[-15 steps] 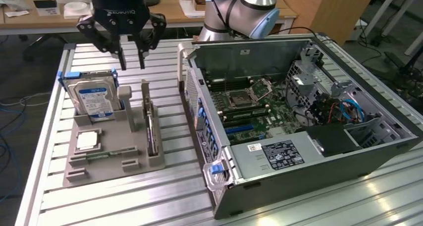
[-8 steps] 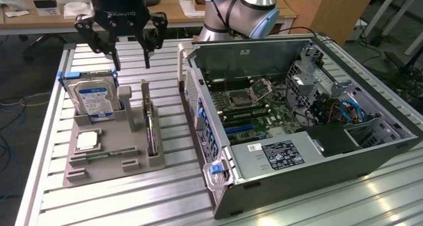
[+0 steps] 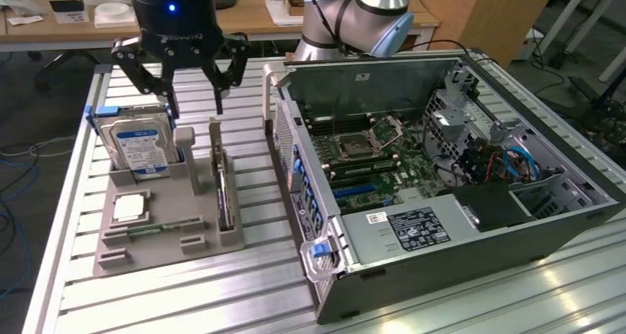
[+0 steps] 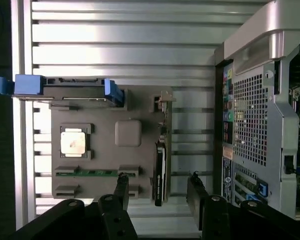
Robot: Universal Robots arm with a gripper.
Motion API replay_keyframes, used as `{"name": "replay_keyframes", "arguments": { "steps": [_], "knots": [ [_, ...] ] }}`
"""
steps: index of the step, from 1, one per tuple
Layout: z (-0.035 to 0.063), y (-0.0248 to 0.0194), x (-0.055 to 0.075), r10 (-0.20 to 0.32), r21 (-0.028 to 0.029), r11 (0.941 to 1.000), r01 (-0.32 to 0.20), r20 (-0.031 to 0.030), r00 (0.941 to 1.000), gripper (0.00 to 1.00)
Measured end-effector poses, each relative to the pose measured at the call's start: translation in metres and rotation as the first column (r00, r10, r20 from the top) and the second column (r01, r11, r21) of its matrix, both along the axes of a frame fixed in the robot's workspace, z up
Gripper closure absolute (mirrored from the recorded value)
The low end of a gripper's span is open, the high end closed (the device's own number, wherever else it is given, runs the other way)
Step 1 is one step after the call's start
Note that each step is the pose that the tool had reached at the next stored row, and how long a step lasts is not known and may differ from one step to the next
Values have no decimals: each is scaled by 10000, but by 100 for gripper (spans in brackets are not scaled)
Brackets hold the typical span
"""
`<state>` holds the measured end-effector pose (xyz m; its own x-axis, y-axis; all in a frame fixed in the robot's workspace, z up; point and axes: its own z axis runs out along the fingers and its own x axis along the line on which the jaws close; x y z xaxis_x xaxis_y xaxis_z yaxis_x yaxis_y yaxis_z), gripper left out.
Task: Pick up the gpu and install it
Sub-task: 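Pick up the gpu and move the gpu toward the slot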
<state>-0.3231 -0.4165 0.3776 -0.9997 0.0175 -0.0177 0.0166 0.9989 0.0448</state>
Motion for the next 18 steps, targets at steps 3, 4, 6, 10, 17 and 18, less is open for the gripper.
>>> {"name": "replay_keyframes", "arguments": {
  "steps": [3,4,6,10,17,18],
  "knots": [
    [-53,-11,2,1,-2,10000,-1,-2,10000,41],
    [-70,-11,3,3,-2,10000,-3,-3,10000,41],
    [-108,-12,8,12,-2,10000,-12,-5,10000,41],
    [-153,-11,9,36,-3,10000,-36,-7,10000,41],
    [-205,-33,10,52,-3,10000,-52,-9,10000,41],
    [-214,-43,9,49,-1,10000,-49,-7,10000,41]
  ]
}}
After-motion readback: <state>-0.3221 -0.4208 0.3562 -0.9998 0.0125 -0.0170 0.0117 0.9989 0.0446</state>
